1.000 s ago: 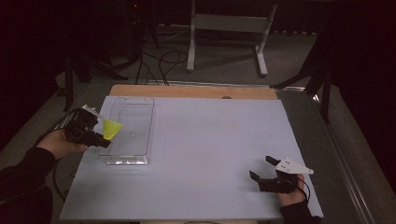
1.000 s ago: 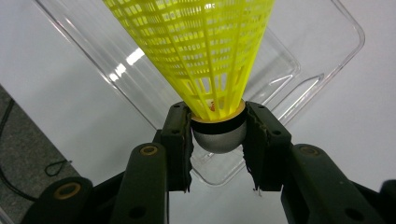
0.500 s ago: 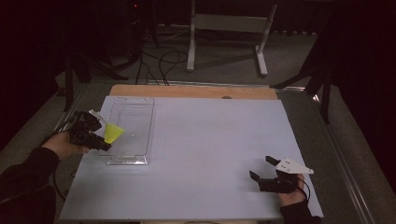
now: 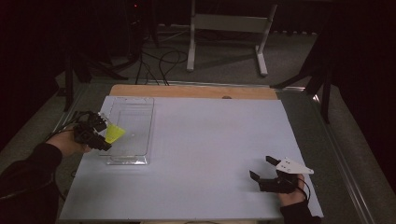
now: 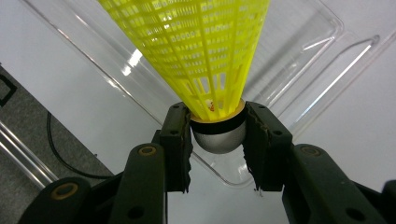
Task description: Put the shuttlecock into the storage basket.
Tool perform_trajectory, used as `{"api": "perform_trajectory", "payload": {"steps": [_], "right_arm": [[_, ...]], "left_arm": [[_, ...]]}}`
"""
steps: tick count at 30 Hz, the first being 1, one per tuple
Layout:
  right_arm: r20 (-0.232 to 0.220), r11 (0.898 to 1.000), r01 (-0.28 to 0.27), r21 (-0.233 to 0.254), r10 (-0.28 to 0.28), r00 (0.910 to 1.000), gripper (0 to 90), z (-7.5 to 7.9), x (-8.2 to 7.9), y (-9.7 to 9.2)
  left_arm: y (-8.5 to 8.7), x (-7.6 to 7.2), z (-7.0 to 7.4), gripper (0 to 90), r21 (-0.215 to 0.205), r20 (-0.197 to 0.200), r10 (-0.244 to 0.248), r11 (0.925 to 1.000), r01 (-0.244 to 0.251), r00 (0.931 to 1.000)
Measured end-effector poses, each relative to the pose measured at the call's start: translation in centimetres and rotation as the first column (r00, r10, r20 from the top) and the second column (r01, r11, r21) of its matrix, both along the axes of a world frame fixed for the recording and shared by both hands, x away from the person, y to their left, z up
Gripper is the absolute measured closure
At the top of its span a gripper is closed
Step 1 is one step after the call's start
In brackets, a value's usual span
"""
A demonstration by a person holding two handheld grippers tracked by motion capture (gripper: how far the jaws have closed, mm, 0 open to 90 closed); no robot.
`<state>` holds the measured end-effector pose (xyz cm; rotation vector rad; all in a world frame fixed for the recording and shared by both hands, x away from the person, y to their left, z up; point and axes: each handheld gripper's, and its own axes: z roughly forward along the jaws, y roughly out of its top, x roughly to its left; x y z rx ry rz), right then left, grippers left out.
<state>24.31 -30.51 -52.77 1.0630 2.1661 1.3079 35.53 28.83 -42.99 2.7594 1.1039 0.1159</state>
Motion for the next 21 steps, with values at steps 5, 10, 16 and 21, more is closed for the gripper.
{"api": "perform_trajectory", "payload": {"steps": [5,10,16,21], "right_arm": [[-0.004,1.000,-0.001,0.000,0.001,1.0000,9.9,0.0,0.0,0.0],[-0.004,1.000,-0.001,-0.001,0.001,1.0000,9.8,0.0,0.0,0.0],[0.000,1.000,0.000,0.000,0.000,1.0000,9.9,0.0,0.0,0.0],[0.000,1.000,0.001,0.001,-0.001,1.0000,9.9,0.1,0.0,0.0]], "left_arm": [[-0.1,0.0,0.5,52.9,0.021,0.023,-0.001,0.9998,0.000,0.9997],[-0.2,0.1,1.1,42.7,0.020,0.030,0.014,0.9997,-0.015,0.9995],[-0.7,0.2,1.5,28.1,0.020,0.041,0.039,0.9990,-0.040,0.9984],[-1.1,0.4,1.8,12.4,0.003,0.020,0.060,0.9982,-0.060,0.9980]]}}
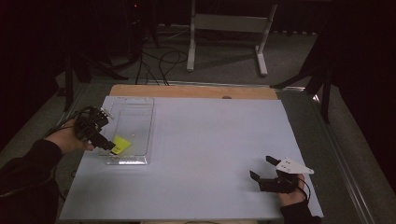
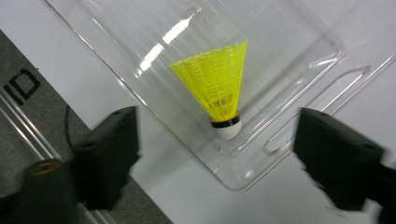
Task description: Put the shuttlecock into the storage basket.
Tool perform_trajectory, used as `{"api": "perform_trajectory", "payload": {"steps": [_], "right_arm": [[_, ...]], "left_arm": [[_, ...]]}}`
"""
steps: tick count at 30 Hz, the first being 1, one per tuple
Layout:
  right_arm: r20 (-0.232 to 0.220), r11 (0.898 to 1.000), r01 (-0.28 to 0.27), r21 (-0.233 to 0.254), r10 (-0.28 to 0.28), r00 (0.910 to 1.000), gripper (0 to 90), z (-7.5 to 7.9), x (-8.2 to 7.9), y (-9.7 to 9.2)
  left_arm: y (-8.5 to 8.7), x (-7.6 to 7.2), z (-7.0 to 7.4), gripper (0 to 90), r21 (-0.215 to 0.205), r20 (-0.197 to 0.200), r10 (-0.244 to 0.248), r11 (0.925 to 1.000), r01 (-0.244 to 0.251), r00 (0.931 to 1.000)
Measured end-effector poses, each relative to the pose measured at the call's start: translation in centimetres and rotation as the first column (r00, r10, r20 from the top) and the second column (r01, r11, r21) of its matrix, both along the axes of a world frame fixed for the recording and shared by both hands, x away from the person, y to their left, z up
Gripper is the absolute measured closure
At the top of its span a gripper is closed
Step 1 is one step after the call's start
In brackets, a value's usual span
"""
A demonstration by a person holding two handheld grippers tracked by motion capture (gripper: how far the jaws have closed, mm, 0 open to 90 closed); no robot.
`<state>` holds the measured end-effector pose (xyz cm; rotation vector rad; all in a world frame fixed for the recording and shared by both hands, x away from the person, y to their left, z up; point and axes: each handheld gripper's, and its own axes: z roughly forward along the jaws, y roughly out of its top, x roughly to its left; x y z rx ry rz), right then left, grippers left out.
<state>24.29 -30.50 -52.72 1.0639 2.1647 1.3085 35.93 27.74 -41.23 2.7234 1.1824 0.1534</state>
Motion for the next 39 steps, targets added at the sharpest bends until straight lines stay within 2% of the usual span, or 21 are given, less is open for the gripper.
{"api": "perform_trajectory", "payload": {"steps": [2,3,6,11,14,16,18,25,30,39], "right_arm": [[0.000,1.000,0.001,-0.001,-0.001,1.0000,9.9,0.0,0.0,0.0],[0.000,1.000,0.001,0.000,-0.001,1.0000,9.9,0.0,0.0,0.0],[0.000,1.000,0.001,0.000,-0.001,1.0000,9.9,0.0,0.0,0.0],[0.000,1.000,0.000,0.000,0.000,1.0000,9.9,0.0,0.0,0.0],[0.000,1.000,0.001,-0.001,-0.001,1.0000,9.9,0.0,0.0,0.0],[0.001,1.000,0.002,-0.001,-0.002,1.0000,9.9,0.0,0.0,0.0],[0.000,1.000,0.002,0.000,-0.002,1.0000,9.9,0.0,0.0,-0.1],[0.001,1.000,0.002,0.000,-0.002,1.0000,9.9,0.0,0.0,-0.1],[-0.001,1.000,0.001,-0.001,-0.001,1.0000,9.9,0.0,0.0,0.0],[-0.003,1.000,0.003,0.000,-0.003,1.0000,9.9,0.0,0.0,-0.1]], "left_arm": [[-0.1,0.0,0.0,1.8,-0.026,-0.027,-0.016,0.9996,0.015,0.9995],[-0.2,0.0,0.0,0.0,-0.018,-0.020,-0.016,0.9997,0.015,0.9997],[-0.3,0.1,0.2,0.0,-0.039,-0.010,0.008,0.9992,-0.008,0.9999],[-1.1,0.0,0.4,0.0,-0.052,0.024,-0.036,0.9980,0.037,0.9991],[-1.7,-0.1,0.6,0.0,-0.083,0.043,-0.059,0.9946,0.062,0.9973],[-2.1,-0.1,0.7,0.0,-0.073,0.058,-0.064,0.9950,0.069,0.9962],[-2.5,-0.1,0.8,0.0,-0.083,0.064,-0.076,0.9932,0.081,0.9950],[-3.5,0.0,1.2,0.0,-0.110,0.077,-0.102,0.9878,0.110,0.9918],[-4.2,0.3,1.8,0.0,-0.153,0.087,-0.107,0.9809,0.120,0.9904],[-5.7,1.0,2.2,0.0,-0.208,0.068,-0.081,0.9737,0.093,0.9944]]}}
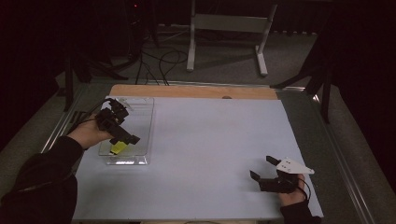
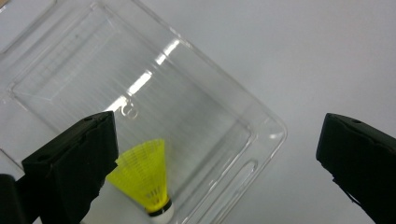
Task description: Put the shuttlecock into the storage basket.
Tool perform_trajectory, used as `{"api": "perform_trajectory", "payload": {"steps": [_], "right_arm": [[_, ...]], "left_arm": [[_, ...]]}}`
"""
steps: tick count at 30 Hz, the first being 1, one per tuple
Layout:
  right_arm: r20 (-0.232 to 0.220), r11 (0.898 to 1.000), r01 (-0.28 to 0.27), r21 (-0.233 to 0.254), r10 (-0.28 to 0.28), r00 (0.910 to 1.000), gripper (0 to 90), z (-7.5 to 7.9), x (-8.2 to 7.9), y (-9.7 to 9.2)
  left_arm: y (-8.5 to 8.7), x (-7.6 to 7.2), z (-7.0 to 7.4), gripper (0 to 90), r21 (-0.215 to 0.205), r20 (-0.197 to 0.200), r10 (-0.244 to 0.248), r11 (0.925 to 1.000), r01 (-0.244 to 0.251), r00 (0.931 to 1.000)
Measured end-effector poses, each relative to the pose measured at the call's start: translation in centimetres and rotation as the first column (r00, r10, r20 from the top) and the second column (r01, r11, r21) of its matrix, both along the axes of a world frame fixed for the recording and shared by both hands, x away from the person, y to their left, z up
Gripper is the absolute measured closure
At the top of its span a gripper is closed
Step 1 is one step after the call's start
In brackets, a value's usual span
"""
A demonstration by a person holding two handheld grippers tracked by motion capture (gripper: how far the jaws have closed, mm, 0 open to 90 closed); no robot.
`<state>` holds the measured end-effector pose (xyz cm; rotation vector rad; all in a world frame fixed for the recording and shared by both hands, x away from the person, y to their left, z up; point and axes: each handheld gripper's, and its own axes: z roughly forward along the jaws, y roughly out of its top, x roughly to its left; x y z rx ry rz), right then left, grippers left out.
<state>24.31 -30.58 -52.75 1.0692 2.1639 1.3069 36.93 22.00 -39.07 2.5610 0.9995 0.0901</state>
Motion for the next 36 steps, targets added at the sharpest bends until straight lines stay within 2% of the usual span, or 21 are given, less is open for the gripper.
{"api": "perform_trajectory", "payload": {"steps": [4,8,11,14,21,23,31,36], "right_arm": [[0.001,1.000,0.001,0.001,-0.001,1.0000,9.9,0.0,0.0,0.0],[-0.002,1.000,0.002,0.004,-0.002,1.0000,9.9,0.0,0.0,0.0],[-0.003,1.000,0.001,0.004,-0.001,1.0000,9.9,0.0,0.0,0.0],[0.001,1.000,0.001,0.002,-0.001,1.0000,9.9,0.0,0.0,0.0],[-0.002,1.000,0.002,0.005,-0.002,1.0000,9.8,0.0,0.0,0.0],[0.001,1.000,0.002,0.007,-0.002,1.0000,9.9,0.0,0.0,0.0],[0.002,1.000,0.001,0.006,-0.001,1.0000,9.8,0.0,0.0,-0.1],[0.002,1.000,0.000,0.004,0.000,1.0000,9.9,0.1,0.0,-0.1]], "left_arm": [[-0.9,0.2,0.1,0.0,-0.030,-0.007,-0.006,0.9995,0.006,1.0000],[-1.9,0.3,0.2,0.0,-0.037,0.005,-0.031,0.9988,0.031,0.9995],[-2.6,0.3,0.4,0.0,-0.064,0.018,-0.041,0.9970,0.042,0.9990],[-3.7,0.3,0.6,0.0,-0.086,0.046,-0.072,0.9935,0.075,0.9964],[-5.8,0.3,0.9,0.0,-0.127,0.061,-0.110,0.9849,0.117,0.9920],[-6.4,0.3,0.8,0.0,-0.126,0.064,-0.124,0.9833,0.131,0.9903],[-8.5,0.1,0.7,0.0,-0.166,0.074,-0.162,0.9710,0.173,0.9840],[-9.9,-0.2,0.4,0.0,-0.193,0.085,-0.206,0.9565,0.219,0.9748]]}}
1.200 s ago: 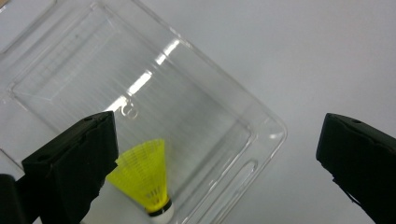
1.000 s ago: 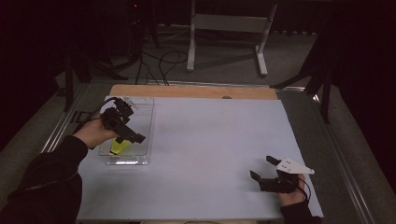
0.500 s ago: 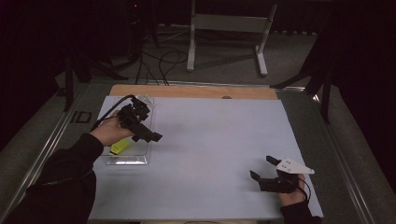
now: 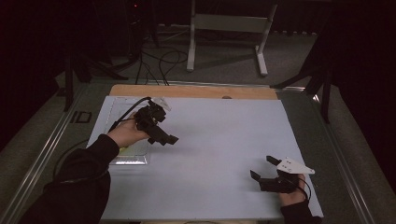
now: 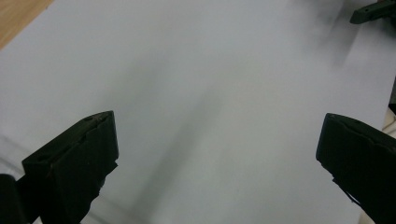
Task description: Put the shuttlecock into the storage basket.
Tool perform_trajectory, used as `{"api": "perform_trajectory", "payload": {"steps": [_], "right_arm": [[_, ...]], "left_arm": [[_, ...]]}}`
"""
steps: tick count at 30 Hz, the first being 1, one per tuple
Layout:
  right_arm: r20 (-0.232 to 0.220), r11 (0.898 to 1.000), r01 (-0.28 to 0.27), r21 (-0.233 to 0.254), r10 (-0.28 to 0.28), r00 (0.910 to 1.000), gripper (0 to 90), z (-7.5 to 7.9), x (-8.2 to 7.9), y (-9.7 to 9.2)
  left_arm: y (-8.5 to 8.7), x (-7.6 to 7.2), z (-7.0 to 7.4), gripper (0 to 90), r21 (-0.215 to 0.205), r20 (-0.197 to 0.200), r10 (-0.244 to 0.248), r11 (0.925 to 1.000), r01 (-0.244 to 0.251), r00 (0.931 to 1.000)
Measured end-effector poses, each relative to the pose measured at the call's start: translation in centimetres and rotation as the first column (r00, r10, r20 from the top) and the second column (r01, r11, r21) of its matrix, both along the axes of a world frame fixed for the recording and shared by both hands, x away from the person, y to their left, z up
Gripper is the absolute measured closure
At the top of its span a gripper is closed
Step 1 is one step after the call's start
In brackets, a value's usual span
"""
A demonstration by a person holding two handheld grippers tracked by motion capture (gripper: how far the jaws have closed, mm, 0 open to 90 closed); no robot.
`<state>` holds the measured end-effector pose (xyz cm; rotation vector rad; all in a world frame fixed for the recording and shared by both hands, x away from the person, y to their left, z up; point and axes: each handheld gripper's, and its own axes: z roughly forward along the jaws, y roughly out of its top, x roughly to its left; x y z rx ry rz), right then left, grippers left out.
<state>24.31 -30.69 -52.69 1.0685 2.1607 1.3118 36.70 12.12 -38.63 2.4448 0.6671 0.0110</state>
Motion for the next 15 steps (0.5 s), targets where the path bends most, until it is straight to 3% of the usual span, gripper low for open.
{"api": "perform_trajectory", "payload": {"steps": [6,15], "right_arm": [[0.000,1.000,-0.001,0.000,0.001,1.0000,9.9,0.0,0.0,0.0],[0.002,1.000,-0.002,0.001,0.002,1.0000,9.9,0.1,0.0,0.0]], "left_arm": [[-1.5,-0.4,-0.4,0.0,-0.016,0.006,-0.046,0.9988,0.046,0.9989],[-3.9,-1.5,-1.5,0.0,-0.076,0.004,-0.094,0.9927,0.094,0.9956]]}}
